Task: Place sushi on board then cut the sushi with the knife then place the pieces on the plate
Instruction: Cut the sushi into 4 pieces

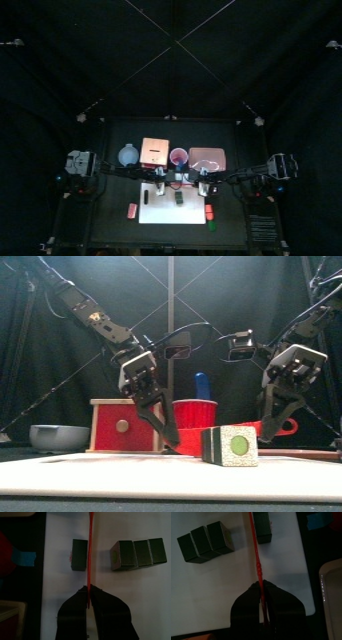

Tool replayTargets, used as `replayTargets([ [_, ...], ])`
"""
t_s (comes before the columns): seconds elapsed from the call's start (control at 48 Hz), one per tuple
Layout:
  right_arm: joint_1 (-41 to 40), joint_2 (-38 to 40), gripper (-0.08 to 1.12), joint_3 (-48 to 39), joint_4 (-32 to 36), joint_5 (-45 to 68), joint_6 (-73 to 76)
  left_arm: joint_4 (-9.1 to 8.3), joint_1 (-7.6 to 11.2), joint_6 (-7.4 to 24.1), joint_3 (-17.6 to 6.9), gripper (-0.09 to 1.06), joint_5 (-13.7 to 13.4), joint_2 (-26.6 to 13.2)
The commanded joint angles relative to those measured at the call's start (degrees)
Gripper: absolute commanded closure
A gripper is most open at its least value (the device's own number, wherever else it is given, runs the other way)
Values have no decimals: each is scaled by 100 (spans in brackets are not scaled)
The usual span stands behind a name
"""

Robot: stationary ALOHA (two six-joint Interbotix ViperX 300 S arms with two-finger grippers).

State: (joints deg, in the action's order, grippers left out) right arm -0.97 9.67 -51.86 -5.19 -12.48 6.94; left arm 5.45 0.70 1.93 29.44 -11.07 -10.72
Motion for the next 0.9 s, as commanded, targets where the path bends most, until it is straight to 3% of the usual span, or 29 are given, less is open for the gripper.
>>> replayTargets([
  [0.021,105,316,67,167,-44,-26,26,0,18,-18,-193,53,-158,334],
  [0.208,264,615,67,123,-237,-44,26,35,26,-26,-237,53,-387,536],
  [0.396,598,853,67,70,-413,-53,26,193,316,-35,-325,53,-422,545],
  [0.688,853,809,67,-44,-677,-53,26,650,554,-35,-448,53,-387,237],
  [0.896,826,800,67,-88,-606,-44,18,633,527,-26,-475,53,-290,141],
])
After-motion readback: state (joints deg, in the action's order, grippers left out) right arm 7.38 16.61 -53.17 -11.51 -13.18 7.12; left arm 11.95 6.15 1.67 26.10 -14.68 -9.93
